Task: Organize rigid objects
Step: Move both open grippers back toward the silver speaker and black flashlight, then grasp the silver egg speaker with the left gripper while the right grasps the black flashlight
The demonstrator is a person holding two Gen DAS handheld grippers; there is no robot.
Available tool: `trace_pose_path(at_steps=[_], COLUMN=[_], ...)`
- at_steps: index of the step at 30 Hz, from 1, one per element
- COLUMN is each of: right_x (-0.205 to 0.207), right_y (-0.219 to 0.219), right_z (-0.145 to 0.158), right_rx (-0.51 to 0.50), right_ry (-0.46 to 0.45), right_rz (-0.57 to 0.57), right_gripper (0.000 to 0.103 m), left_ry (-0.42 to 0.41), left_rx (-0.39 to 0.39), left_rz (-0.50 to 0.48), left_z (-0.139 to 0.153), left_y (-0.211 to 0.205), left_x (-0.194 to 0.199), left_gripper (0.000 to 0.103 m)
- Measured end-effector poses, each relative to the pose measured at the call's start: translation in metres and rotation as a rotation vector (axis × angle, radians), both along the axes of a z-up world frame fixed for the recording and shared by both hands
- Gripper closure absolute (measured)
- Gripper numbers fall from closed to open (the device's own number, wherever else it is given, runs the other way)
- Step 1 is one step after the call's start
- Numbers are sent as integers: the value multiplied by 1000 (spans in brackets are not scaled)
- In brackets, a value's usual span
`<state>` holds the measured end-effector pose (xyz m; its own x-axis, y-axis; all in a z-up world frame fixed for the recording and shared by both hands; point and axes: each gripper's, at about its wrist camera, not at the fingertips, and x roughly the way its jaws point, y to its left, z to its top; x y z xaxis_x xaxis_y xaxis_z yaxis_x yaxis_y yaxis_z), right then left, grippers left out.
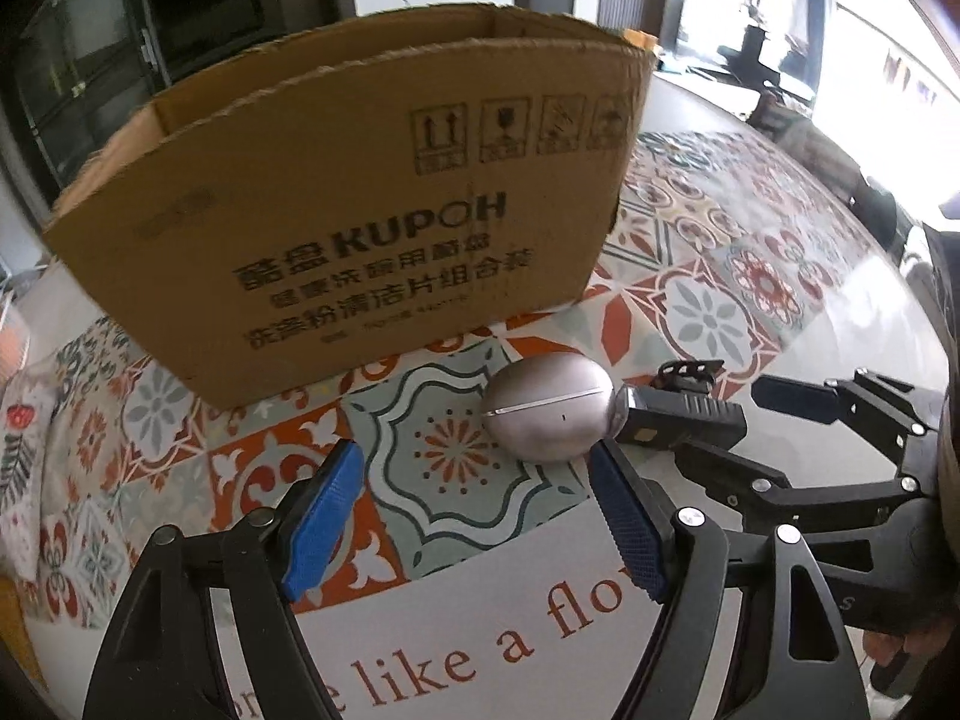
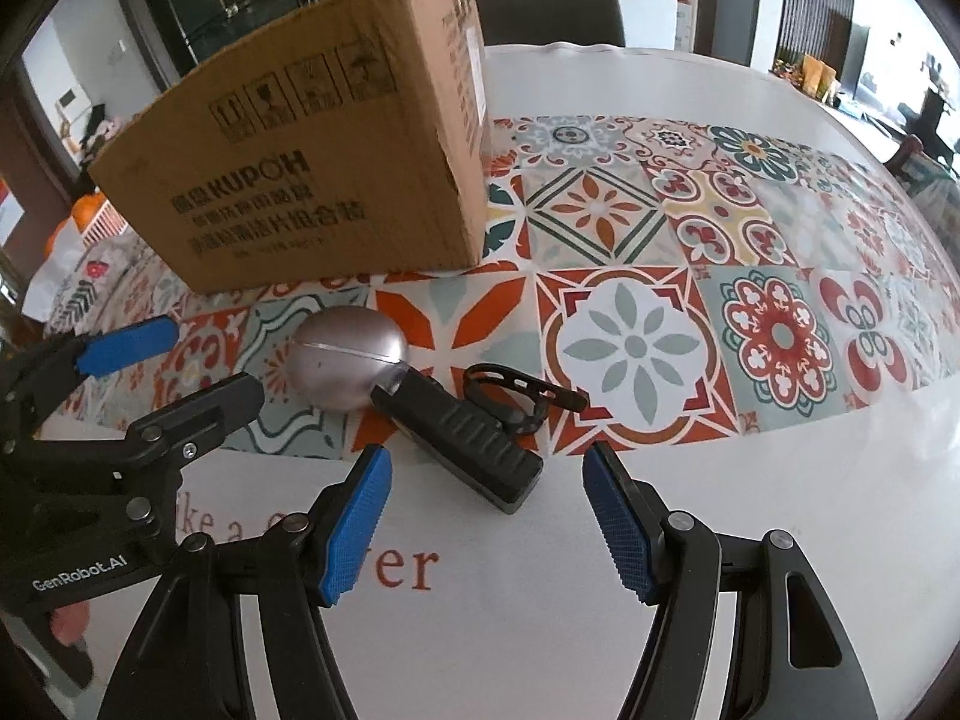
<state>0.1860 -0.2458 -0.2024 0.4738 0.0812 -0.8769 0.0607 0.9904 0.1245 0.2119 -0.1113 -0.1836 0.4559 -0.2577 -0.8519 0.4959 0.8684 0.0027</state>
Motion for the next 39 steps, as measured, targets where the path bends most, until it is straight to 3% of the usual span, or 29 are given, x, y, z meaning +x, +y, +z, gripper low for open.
trace_pose_path(at_steps=[23,27,39], right_x=[17,18,20], right_y=[1,-2,-16], right_z=[-20,-19,-21], right_rx=[-79,-95,-93], right_ry=[0,-12,-38], right_rz=[69,74,34], right_gripper=[39,47,56], left_ry=[88,101,94], left_rx=[-48,-65,-98], left_rz=[-250,-265,-245], left_z=[-26,-29,-38], left_y=[-27,-34,-43], left_x=[24,28,30], left_gripper=[36,37,41])
